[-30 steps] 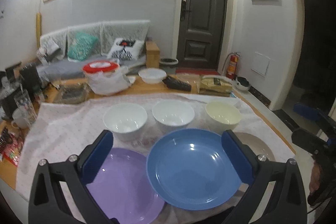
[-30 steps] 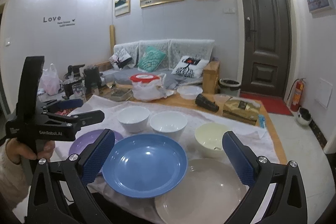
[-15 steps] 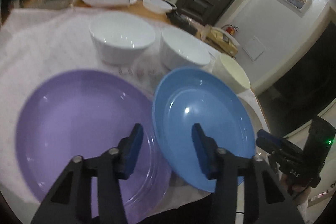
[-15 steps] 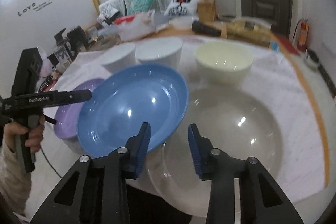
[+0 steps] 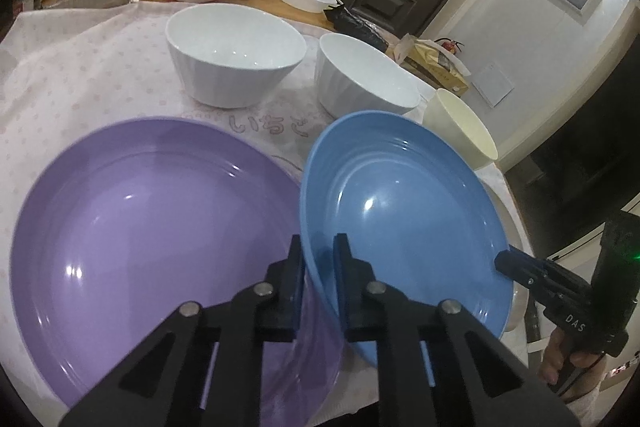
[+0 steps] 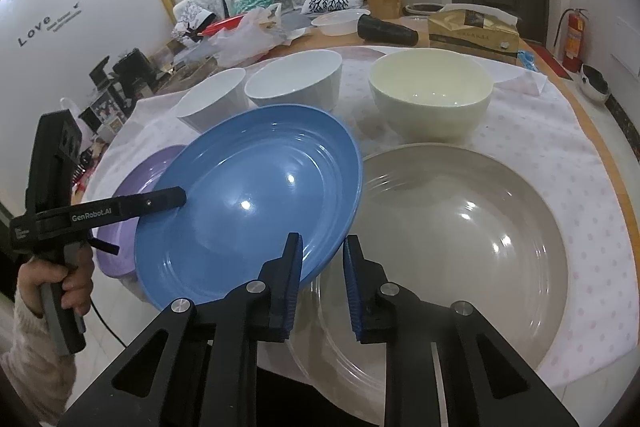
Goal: Organize plates and bowls
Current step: 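Grasp the blue plate rim with the right gripper and lift it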
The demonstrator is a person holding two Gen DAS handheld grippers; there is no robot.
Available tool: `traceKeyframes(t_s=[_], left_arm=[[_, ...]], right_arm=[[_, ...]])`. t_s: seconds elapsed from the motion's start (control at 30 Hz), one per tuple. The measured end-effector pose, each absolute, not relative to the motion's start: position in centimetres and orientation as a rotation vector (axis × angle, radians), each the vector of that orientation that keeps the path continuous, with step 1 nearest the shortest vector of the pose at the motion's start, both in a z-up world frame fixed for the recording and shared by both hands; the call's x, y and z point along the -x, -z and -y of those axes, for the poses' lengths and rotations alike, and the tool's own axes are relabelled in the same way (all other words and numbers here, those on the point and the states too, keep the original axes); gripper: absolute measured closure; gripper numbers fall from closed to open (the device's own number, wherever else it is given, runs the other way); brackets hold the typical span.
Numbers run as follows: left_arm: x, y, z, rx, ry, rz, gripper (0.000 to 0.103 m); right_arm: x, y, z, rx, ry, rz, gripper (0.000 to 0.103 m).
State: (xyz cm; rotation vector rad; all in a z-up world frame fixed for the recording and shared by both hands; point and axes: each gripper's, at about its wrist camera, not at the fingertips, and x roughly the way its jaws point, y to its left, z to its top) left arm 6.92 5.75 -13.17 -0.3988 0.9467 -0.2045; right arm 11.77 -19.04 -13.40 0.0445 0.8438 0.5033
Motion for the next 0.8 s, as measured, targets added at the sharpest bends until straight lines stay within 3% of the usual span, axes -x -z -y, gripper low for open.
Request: traceKeyframes(t_s=[0.33, 0.8], left_arm=[[-7.2, 12.4, -4.5, 0.346, 0.220, -0.941, 0.091], [-8.9, 11.4, 4.6, 0.217, 0.373, -0.962, 0.090]], right_arm=[[-11.4, 13.3, 19.5, -0.033, -0.462, -0.846, 0.088], [-9.3, 12.6, 27.3, -0.054, -0.281, -0.845, 0.088]])
